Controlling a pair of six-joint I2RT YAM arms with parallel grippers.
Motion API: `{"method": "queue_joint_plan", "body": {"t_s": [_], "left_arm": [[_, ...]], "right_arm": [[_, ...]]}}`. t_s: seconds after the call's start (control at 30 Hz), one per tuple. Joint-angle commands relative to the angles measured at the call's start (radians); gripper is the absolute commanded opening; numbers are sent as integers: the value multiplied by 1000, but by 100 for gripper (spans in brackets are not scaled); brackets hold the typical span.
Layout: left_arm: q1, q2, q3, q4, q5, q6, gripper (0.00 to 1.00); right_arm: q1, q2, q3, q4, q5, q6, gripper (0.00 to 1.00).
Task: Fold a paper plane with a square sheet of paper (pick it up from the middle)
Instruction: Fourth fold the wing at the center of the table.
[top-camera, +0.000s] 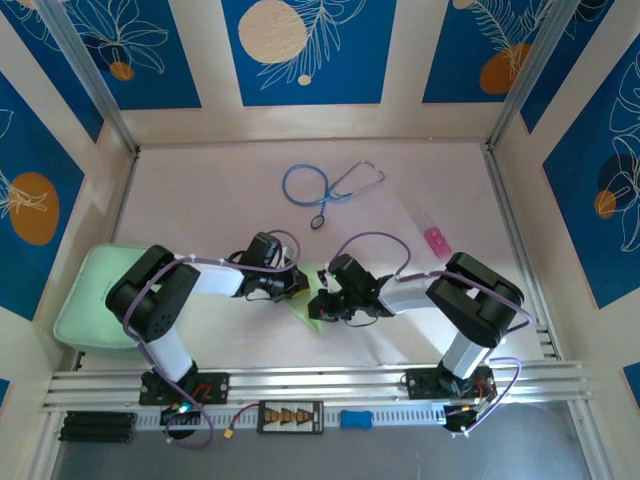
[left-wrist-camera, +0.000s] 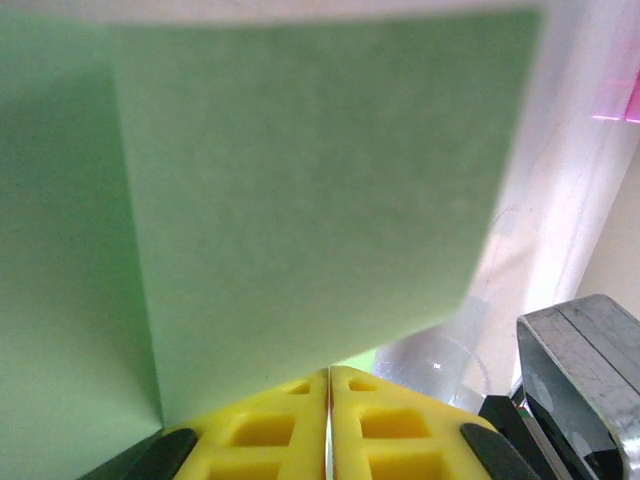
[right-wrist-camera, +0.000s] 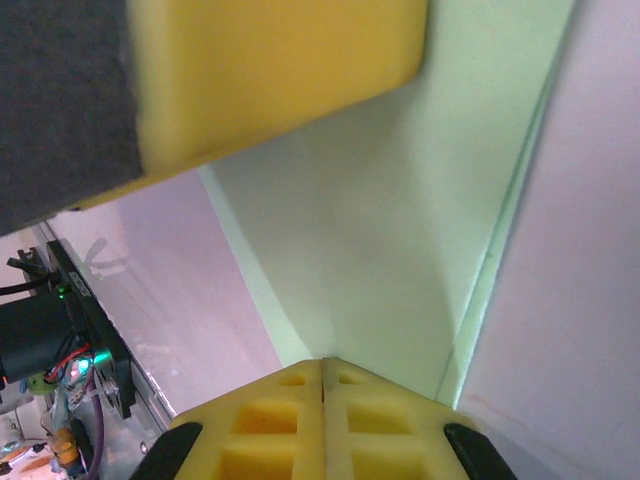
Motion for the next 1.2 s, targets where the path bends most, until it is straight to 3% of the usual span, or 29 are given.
{"method": "queue_joint_plan", "body": {"t_s": [0.0, 0.17, 0.47, 1.17], "left_arm": [[10, 9, -24, -62, -55, 3, 11], [10, 10, -22, -61, -51, 3, 11], [11, 11, -24, -55, -48, 3, 12], [11, 27, -27, -42, -45, -3, 12]], "right_arm": [[18, -61, -14, -129, -5, -8, 7], [26, -125, 63, -218, 6, -75, 8], [53, 0, 165, -254, 17, -85, 9], [48, -55, -40, -161, 17, 18, 8]]}}
